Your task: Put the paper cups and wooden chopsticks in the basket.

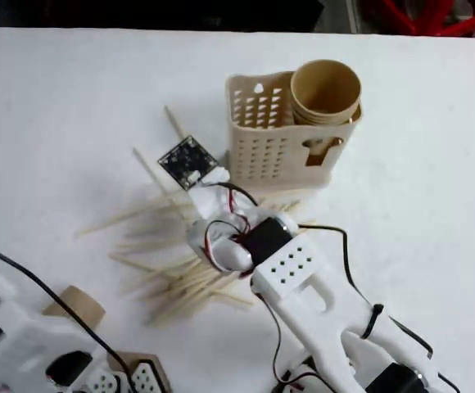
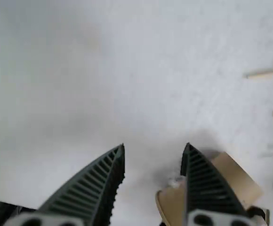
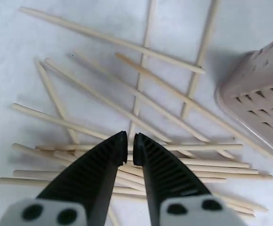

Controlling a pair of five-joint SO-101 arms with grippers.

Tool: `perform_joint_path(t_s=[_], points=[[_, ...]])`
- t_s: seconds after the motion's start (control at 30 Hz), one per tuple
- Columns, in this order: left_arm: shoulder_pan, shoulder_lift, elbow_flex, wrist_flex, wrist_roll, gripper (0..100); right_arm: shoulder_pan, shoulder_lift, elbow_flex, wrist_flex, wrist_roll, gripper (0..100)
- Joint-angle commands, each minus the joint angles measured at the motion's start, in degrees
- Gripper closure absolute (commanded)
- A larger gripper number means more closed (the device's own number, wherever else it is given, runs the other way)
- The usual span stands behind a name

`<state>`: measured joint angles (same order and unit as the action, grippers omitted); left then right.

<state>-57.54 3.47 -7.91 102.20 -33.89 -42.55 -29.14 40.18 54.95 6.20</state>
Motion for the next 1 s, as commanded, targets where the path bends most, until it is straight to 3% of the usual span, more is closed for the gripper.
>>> perform_joint_path(t_s=[0.0,0.2,0.37,0.77,0.97], points=[[-0.3,-12.4,9.9,0.2,-1.8,79,0.7,-0.1,-0.3,-0.7,0.4,96.0],[-0.7,-21.0,24.5,0.2,-9.1,79,0.7,-0.1,-0.3,-0.7,0.4,96.0],[-0.8,-24.7,34.2,0.2,-9.5,79,0.7,-0.1,-0.3,-0.7,0.5,96.0],[-5.3,-27.3,38.8,-0.2,-10.3,79,0.7,-0.3,3.8,-5.8,0.6,95.7],[-2.9,-27.3,46.7,-6.2,-28.8,79,0.7,-0.4,3.7,-5.8,0.6,95.7]])
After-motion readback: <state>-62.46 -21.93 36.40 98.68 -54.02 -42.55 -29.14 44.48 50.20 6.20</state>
